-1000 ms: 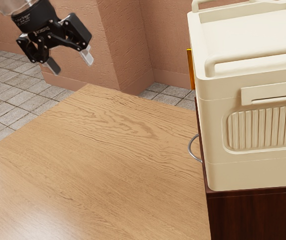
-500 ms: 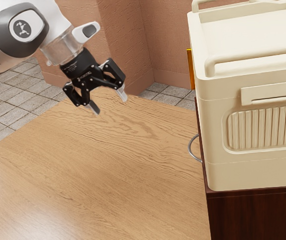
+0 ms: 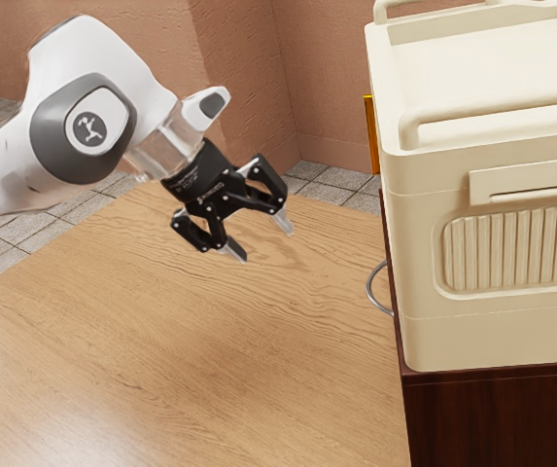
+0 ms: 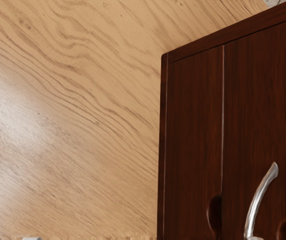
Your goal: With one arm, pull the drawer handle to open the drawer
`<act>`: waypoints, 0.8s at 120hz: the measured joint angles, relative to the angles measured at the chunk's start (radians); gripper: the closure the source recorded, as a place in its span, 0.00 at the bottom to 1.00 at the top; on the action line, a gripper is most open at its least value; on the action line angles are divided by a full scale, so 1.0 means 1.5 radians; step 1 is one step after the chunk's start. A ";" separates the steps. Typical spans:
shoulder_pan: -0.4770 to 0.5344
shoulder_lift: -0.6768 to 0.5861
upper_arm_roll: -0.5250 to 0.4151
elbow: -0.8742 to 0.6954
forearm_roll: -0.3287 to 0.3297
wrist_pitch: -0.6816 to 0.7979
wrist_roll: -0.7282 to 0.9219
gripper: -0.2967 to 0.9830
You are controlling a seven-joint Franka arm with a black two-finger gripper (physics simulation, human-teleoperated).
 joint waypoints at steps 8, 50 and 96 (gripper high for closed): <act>-0.004 0.001 -0.010 -0.009 -0.020 0.021 -0.006 0.44; -0.001 -0.001 -0.051 -0.057 -0.052 0.085 -0.028 0.54; -0.001 0.039 -0.091 -0.071 -0.073 0.192 -0.011 0.62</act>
